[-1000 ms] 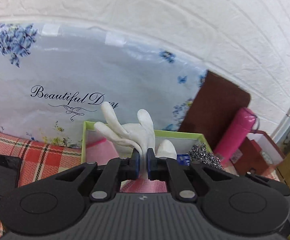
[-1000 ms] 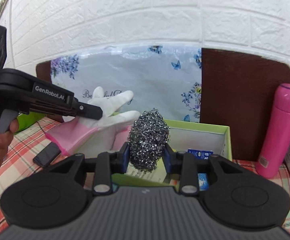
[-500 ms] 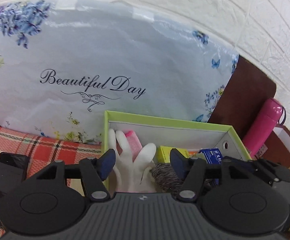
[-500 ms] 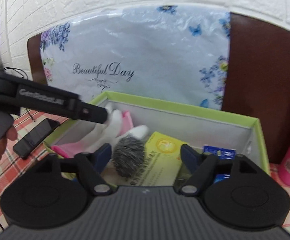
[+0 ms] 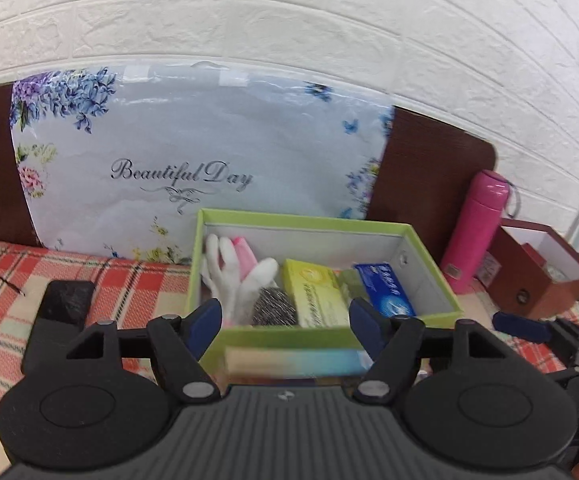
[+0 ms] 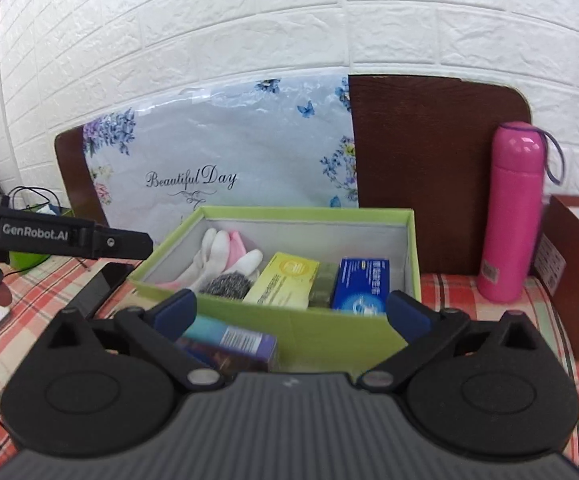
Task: Organize objects
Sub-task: 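Withdraw both tools from the box back over the table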
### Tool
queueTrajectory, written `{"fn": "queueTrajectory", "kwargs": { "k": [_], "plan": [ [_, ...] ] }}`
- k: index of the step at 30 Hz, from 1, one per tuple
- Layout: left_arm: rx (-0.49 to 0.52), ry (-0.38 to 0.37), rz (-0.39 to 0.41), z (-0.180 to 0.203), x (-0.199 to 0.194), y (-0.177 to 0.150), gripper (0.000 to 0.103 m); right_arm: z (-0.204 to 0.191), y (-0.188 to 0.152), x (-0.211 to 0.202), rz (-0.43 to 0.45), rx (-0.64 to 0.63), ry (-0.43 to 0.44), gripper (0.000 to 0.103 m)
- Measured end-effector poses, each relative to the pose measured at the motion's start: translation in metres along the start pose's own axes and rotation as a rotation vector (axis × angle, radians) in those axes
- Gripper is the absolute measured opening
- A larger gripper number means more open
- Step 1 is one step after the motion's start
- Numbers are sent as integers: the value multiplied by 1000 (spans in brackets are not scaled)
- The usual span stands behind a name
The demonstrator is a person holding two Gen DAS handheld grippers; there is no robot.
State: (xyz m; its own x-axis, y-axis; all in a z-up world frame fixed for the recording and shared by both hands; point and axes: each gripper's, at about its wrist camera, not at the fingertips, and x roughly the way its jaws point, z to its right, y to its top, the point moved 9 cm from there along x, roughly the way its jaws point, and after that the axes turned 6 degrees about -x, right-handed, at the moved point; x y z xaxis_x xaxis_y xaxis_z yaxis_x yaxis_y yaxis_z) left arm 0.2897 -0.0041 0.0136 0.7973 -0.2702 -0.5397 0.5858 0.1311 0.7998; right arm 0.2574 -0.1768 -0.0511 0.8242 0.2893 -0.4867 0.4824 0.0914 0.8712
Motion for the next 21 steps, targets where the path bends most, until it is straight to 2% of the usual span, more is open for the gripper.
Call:
{"fn": "queueTrajectory", "kwargs": {
  "k": [4, 10, 18, 21],
  "plan": [
    [-11, -18, 6, 8, -20, -21, 76, -1, -24, -24, -15, 50, -2, 103],
    [-20, -35, -4, 3, -40, -58, 76, -2, -63, -48, -65, 82, -57, 103],
    [-28, -5, -66, -17, -46, -117, 76, -15, -122, -58, -162, 108, -87, 103],
    [-58, 15, -113, -27, -40, -138, 76, -16, -140, -59, -183, 117, -134, 103]
  ]
}}
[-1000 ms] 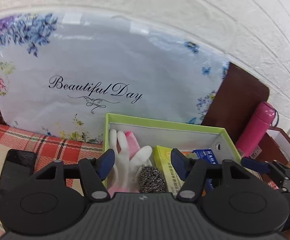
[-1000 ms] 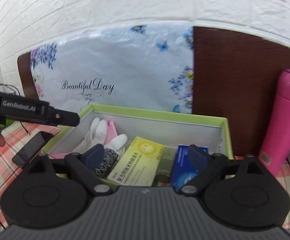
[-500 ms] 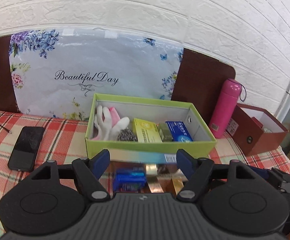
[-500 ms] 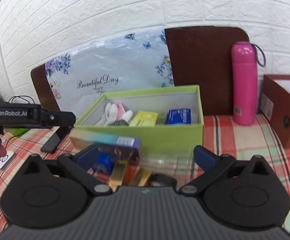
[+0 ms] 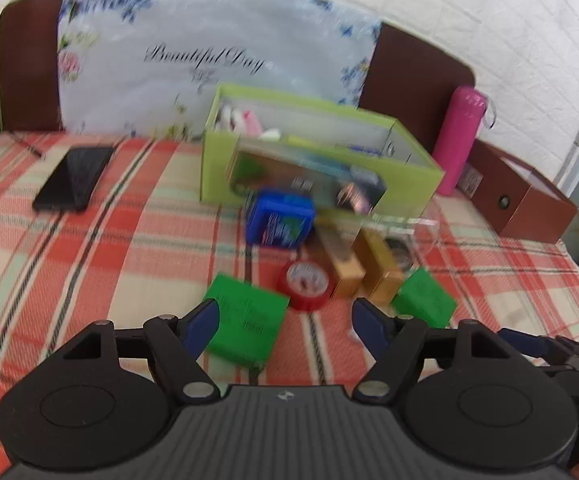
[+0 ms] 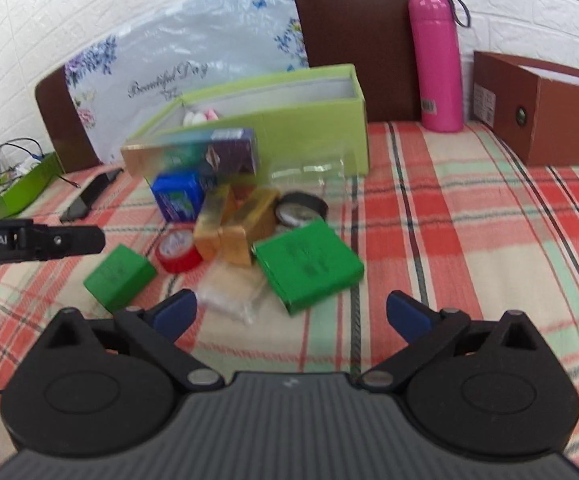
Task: Organize objects
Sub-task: 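Withdraw both tools from the box back over the table, then grasp the large green box with the left tool while the right grasps the small green box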
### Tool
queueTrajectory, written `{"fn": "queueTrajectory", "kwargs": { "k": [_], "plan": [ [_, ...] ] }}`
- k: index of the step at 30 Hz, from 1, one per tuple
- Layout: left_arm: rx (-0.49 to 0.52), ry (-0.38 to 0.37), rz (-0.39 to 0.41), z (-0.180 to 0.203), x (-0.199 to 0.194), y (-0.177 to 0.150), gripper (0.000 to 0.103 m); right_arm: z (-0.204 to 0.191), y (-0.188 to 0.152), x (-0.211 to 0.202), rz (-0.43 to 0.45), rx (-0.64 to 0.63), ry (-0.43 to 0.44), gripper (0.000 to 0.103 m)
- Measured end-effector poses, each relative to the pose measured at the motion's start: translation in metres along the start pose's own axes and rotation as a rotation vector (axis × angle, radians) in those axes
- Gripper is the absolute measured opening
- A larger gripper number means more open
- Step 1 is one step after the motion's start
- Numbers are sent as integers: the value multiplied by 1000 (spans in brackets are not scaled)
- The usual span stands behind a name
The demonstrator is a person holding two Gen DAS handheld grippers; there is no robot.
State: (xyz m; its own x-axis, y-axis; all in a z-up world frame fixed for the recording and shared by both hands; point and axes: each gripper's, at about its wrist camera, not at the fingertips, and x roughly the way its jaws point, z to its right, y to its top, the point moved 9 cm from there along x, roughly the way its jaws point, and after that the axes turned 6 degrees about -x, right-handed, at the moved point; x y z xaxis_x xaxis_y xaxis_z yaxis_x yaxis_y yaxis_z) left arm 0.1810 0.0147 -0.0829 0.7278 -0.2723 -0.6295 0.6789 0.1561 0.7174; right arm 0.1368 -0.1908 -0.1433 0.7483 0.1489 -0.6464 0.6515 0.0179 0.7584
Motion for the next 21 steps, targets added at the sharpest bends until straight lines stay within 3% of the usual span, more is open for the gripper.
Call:
{"fn": "queueTrajectory", "kwargs": {
  "k": [4, 7, 9, 13, 18, 21],
  "plan": [
    [-2, 44, -12, -13, 11, -11, 76, 1, -10, -5, 31, 0, 22, 103],
    [16, 66, -32, -18, 20, -10, 76, 3, -13, -4, -9, 10, 79, 103],
    [35, 68, -40, -18, 28, -7, 76, 8, -11, -4, -5, 4, 70, 103],
    [103, 90, -42, -17, 45, 0, 78, 11, -5, -4, 29, -87, 59, 103],
    [78, 89, -81, -24, 58, -3, 78, 14, 10, 7, 57, -206, 81, 96],
    [103, 68, -75, -21, 53, -9, 66, 13, 20, 21, 64, -266, 124, 93]
  ]
}}
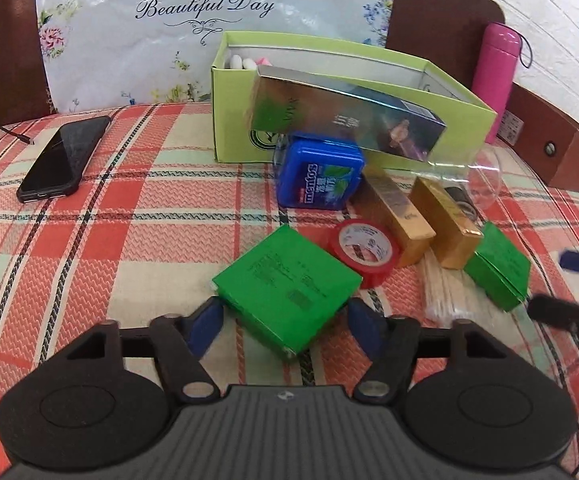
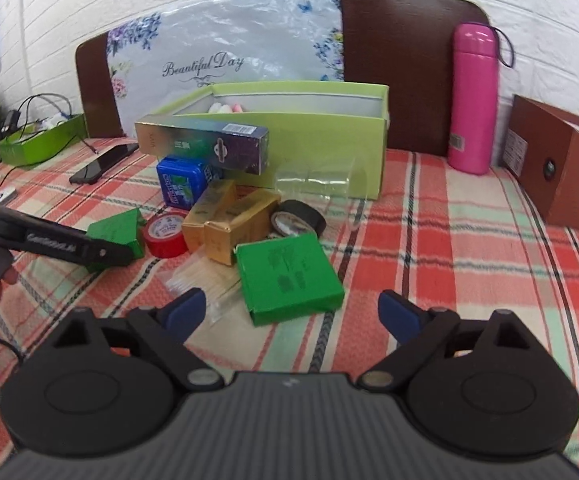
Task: Organize objects
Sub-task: 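Grasp the large green box with the left tool while the right grasps the small green box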
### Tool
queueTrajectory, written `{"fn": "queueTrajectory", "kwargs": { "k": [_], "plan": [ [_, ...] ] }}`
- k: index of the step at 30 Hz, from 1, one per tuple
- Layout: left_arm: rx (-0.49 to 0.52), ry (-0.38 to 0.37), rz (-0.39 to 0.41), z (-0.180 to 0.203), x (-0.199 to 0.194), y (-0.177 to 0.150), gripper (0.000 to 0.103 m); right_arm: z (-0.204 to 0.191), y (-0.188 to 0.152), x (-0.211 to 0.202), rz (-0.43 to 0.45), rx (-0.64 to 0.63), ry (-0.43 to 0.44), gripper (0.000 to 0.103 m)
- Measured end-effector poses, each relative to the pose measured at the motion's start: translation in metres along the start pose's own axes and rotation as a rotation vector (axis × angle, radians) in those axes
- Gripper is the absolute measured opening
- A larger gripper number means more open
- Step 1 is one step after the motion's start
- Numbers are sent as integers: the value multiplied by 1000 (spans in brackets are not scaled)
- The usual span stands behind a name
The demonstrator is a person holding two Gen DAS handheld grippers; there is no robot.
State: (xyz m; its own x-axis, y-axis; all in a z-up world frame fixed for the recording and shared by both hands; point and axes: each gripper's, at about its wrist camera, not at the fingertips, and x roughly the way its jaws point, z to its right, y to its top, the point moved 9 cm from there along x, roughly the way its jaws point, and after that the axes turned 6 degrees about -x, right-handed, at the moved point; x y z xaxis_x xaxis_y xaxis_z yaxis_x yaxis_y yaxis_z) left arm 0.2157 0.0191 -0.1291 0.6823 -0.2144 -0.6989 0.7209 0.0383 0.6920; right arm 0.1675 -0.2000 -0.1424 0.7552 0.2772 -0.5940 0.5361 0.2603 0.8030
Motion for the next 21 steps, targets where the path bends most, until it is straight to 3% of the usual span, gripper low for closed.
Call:
{"fn": "queueTrajectory", "kwargs": {
  "k": [4, 7, 8, 9, 10, 11, 14, 17, 19, 21],
  "plan": [
    [-22, -24, -10, 1, -10, -7, 51, 0, 9, 22, 0, -65, 53, 92],
    [-35, -53, -16, 6, -18, -14, 51, 7, 9, 39, -26, -48, 67, 92],
    [-25, -58, -11, 8, -21, -16, 54, 9, 9, 43, -32, -36, 73, 92],
    [-13, -61, -2, 9, -23, -18, 55, 10, 6, 45, -38, -23, 85, 85],
    [-3, -59, 9, 9, -25, -17, 59, 11, 3, 46, -49, -7, 99, 65],
    [5, -47, 26, 7, -28, -16, 63, 12, 0, 45, -61, 22, 113, 63],
    [40, -6, 87, 1, -31, -2, 71, 15, -9, 32, -64, 71, 72, 63],
    [95, -42, 120, 3, -24, 19, 80, 12, -18, 19, -65, 90, 68, 63],
    [133, -63, 93, 5, -10, 27, 83, 10, -22, 14, -62, 102, 62, 63],
    [148, -69, 12, 6, 8, 25, 83, 9, -25, 9, -65, 120, 42, 63]
  ]
}}
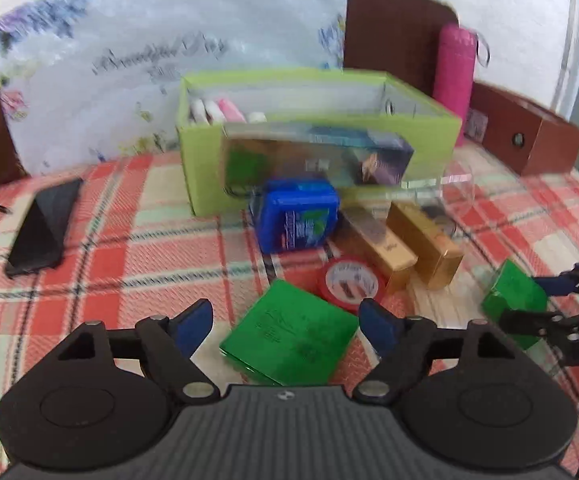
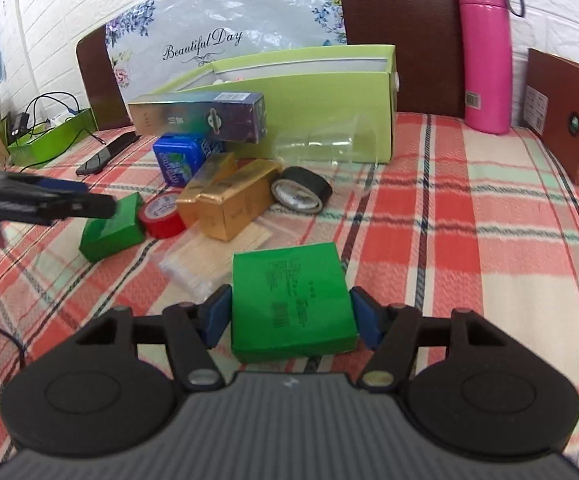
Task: Organize objects
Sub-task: 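Grasp the large green box with the left tool while the right grasps the small green box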
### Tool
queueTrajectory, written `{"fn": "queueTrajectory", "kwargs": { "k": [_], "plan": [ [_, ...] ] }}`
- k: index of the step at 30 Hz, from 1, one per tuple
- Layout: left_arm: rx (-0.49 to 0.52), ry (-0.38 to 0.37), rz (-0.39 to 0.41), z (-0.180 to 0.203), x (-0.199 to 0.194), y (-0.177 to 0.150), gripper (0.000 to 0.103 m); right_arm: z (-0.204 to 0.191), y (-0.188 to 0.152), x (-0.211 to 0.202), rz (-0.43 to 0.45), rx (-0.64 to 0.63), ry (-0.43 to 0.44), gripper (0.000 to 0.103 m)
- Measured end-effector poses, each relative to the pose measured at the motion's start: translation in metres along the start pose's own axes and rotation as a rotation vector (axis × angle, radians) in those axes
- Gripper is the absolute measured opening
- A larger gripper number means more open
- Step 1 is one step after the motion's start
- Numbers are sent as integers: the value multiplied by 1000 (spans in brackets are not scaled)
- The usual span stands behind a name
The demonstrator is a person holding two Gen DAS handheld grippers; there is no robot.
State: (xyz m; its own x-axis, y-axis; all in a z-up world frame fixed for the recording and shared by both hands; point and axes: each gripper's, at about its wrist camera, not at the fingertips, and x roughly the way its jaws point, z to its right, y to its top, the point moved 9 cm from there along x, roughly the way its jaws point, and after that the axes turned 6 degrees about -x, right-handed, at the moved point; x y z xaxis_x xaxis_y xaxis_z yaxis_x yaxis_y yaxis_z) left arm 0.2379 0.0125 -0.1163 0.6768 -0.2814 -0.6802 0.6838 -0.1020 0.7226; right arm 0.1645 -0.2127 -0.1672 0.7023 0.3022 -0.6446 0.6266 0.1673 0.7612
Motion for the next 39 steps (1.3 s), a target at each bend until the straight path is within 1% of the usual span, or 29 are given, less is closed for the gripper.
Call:
{"fn": "queueTrajectory", "kwargs": {
  "k": [2, 5, 6, 7, 8, 9, 10, 12, 14, 16, 18, 19, 20, 22, 25, 28, 29, 30, 31, 33, 35, 39],
  "plan": [
    [-14, -9, -51, 0, 9, -8, 81, 1, -4, -5, -12, 28, -20, 63],
    [-62, 41, -48, 0, 1, -20, 73, -2, -11, -18, -57, 89, -69, 63],
    [-87, 59, -61, 3, -5, -25, 72, -6, -13, -22, -66, 102, -72, 63],
    [-97, 71, -69, 8, -10, -29, 71, -12, -14, -26, -67, 105, -55, 63],
    [-95, 65, -74, 15, -16, -33, 71, -19, -15, -30, -67, 104, -23, 63],
    [-96, 43, -75, 24, -21, -39, 71, -27, -16, -33, -63, 96, 10, 63],
    [-99, 26, -72, 31, -26, -43, 71, -32, -16, -35, -58, 80, 22, 63],
    [-95, 25, -62, 40, -31, -48, 71, -36, -16, -37, -56, 32, -13, 67],
    [-90, 44, -53, 43, -33, -49, 73, -34, -17, -37, -57, 13, -42, 67],
    [-85, 64, -54, 44, -28, -47, 76, -32, -18, -38, -60, 30, -35, 67],
    [-91, 71, -63, 42, -22, -44, 76, -31, -20, -40, -62, 27, -36, 68],
    [-88, 65, -64, 43, -22, -44, 76, -32, -21, -41, -63, 22, -32, 68],
    [-84, 52, -65, 45, -22, -43, 73, -33, -22, -42, -65, 19, -26, 68],
    [-84, 28, -69, 47, -25, -44, 72, -36, -23, -44, -63, 15, -7, 69],
    [-71, 48, -65, 47, -24, -45, 73, -43, -22, -41, -63, -5, 6, 69],
    [-64, 58, -59, 47, -21, -46, 73, -49, -24, -34, -83, -40, -11, 69],
    [-64, 53, -56, 46, -21, -46, 73, -49, -25, -33, -89, -53, -15, 68],
    [-62, 43, -55, 46, -21, -46, 71, -50, -26, -32, -94, -59, -20, 62],
    [-58, 37, -54, 46, -21, -45, 66, -49, -27, -31, -94, -61, -19, 60],
    [-68, 25, -57, 46, -23, -44, 66, -49, -25, -33, -91, -52, -10, 59],
    [-95, -11, -58, 47, -28, -40, 65, -48, -19, -37, -74, -41, 16, 59],
    [-127, -90, -16, 52, -46, -19, 65, -46, 10, -46, -13, -46, 36, 59]
  ]
}}
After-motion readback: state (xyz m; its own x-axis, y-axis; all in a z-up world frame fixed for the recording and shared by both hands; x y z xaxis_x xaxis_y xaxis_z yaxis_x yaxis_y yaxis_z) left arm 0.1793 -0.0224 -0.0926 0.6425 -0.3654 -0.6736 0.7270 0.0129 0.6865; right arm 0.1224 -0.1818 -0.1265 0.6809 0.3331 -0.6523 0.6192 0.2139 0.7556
